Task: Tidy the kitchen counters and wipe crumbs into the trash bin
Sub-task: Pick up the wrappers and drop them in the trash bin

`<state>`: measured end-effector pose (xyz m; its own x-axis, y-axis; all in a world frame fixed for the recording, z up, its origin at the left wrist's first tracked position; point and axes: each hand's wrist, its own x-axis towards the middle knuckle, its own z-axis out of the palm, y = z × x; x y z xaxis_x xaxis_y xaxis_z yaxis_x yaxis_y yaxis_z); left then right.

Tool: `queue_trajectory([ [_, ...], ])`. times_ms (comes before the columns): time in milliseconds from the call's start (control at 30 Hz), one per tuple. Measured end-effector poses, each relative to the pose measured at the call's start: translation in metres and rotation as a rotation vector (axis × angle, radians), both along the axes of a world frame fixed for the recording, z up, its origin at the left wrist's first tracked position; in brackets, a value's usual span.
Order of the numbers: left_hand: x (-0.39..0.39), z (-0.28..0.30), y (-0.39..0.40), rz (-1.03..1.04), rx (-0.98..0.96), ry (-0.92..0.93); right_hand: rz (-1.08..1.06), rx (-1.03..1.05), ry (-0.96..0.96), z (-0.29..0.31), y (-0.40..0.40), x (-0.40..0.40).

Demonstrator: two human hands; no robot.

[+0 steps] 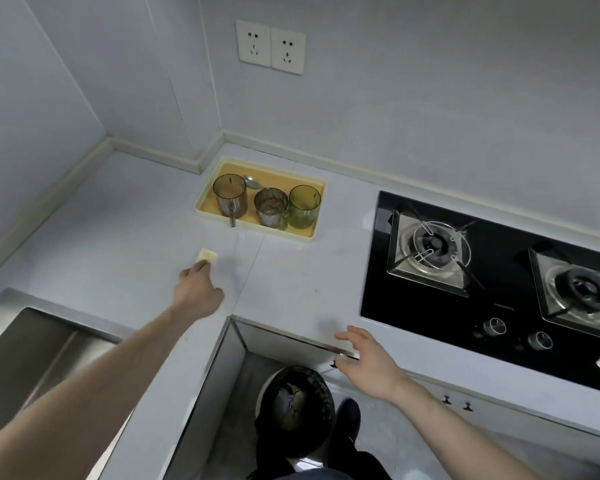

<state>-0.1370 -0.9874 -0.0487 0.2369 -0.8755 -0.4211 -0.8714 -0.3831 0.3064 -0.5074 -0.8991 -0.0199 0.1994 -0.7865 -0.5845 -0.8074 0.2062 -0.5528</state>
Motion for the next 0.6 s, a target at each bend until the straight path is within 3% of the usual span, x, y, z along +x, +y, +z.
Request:
queue_trajectory([
  [100, -0.038, 0.012, 0.050, -0.081, -0.130, 0.133, -0.053, -0.004, -0.016, 0.001, 0.016, -0.010],
  [233, -0.082, 0.012, 0.124, -0.214, -0.141, 0.283, -0.080, 0.011, 0.003, -0.002, 0.035, -0.024],
  [600, -0.152, -0.049, 0.214, -0.416, 0.301, 0.279, -0.128, 0.024, 0.070, -0.008, 0.071, -0.043],
])
